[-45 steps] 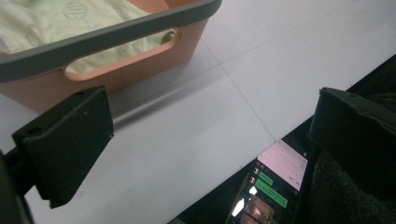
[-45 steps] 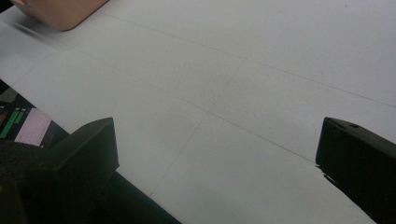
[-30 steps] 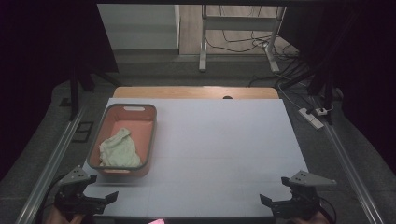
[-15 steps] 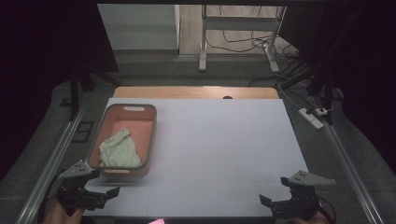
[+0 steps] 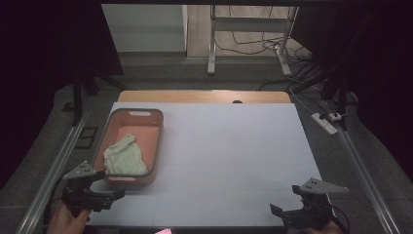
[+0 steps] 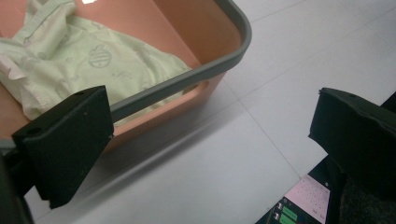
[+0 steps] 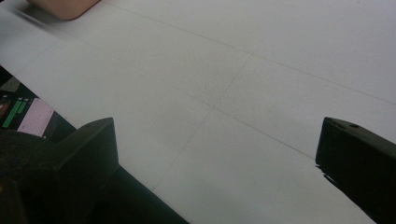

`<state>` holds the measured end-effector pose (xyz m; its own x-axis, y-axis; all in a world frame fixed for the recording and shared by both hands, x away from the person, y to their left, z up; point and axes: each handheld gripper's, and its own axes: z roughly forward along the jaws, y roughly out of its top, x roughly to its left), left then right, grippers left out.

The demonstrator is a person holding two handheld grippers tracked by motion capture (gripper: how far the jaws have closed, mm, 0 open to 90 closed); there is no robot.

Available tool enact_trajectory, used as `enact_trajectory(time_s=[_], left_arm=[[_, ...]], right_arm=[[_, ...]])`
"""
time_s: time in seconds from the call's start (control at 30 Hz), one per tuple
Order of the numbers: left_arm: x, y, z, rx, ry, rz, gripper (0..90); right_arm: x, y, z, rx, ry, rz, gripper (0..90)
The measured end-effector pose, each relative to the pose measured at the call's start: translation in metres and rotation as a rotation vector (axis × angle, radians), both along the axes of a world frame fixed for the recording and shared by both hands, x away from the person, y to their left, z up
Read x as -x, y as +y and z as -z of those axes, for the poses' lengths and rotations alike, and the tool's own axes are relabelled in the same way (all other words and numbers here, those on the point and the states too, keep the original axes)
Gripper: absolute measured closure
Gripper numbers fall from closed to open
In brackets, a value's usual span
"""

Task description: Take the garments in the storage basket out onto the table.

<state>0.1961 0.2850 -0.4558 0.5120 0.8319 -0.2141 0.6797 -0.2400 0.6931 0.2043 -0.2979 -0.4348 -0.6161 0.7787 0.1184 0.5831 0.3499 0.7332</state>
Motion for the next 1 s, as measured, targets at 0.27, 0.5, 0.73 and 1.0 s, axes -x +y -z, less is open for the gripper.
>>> enact_trajectory(time_s=[0.27, 0.5, 0.73, 1.0], left_arm=[[-0.010, 0.003, -0.001, -0.018, -0.006, -0.020, 0.2], [-0.020, 0.004, -0.001, -0.024, -0.001, -0.024, 0.2], [-0.030, 0.005, -0.001, -0.035, 0.002, -0.029, 0.2], [-0.044, 0.007, -0.001, -0.054, -0.001, -0.040, 0.2]], right_arm=[[-0.001, -0.001, 0.000, -0.007, 0.004, -0.001, 0.0], [-0.001, -0.002, 0.000, -0.013, 0.008, -0.002, 0.0], [-0.001, -0.001, 0.000, -0.009, 0.013, -0.008, 0.0], [-0.002, -0.001, 0.001, -0.008, 0.019, -0.011, 0.0]])
